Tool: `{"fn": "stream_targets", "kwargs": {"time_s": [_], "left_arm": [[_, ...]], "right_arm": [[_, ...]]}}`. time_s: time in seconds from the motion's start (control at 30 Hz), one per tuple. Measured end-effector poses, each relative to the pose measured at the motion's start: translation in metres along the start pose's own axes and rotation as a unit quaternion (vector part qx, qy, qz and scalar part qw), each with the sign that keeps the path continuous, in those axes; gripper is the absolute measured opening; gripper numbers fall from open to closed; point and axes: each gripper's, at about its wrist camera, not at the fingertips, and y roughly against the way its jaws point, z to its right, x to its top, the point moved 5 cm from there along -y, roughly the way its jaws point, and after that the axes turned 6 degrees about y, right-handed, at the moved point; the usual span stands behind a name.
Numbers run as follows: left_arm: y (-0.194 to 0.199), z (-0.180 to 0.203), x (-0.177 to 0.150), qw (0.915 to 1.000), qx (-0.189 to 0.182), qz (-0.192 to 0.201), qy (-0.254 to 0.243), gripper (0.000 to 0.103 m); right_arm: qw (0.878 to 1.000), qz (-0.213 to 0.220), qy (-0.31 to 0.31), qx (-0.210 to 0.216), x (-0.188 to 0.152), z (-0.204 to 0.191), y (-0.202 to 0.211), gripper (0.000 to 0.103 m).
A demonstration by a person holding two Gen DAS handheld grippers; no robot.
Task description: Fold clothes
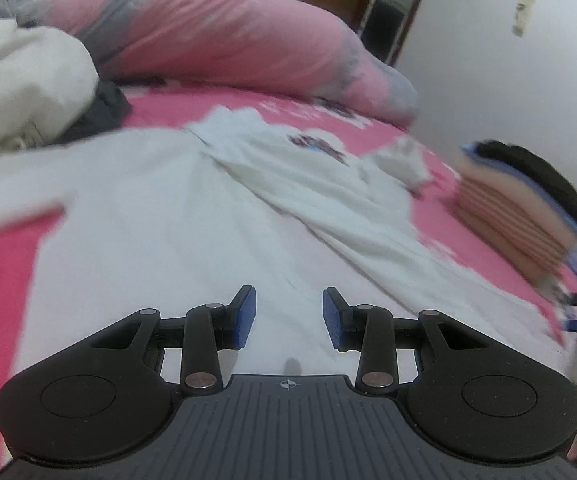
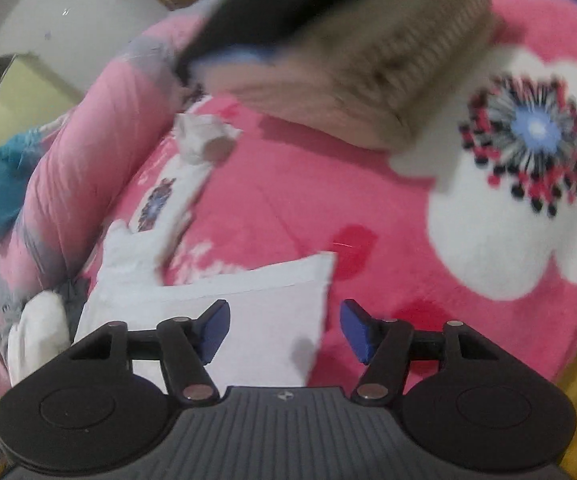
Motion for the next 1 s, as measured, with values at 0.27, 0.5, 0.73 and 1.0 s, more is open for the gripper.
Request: {"fn": "stream_targets", "kwargs": {"time_s": [0.27, 0.5, 0.73, 1.0], "left_arm": [[0.045, 0.025, -0.062, 0.9987, -0.012, -0.004, 0.05, 0.037], [0.072, 0.007, -0.093, 0.9941, 0.004, -0.004, 0.108, 0.036], [0.106, -0.022, -0.1, 0.9852, -0.015, 0.016, 0.17, 0.037], [0.123, -0.044, -0.111, 0.9734, -0.046, 0.024, 0.223, 0.037]], "right_arm": [[0.997, 0.008, 0.026, 0.073, -0.023, -0.016, -0.012, 0.01], [0.974, 0.025, 0.123, 0.19, -0.041, -0.101, 0.008, 0.006], [0.92, 0.033, 0.245, 0.303, -0.077, -0.194, 0.031, 0.006], [0.837, -0.11, 0.448, 0.295, -0.245, -0.251, -0.004, 0.006]]}}
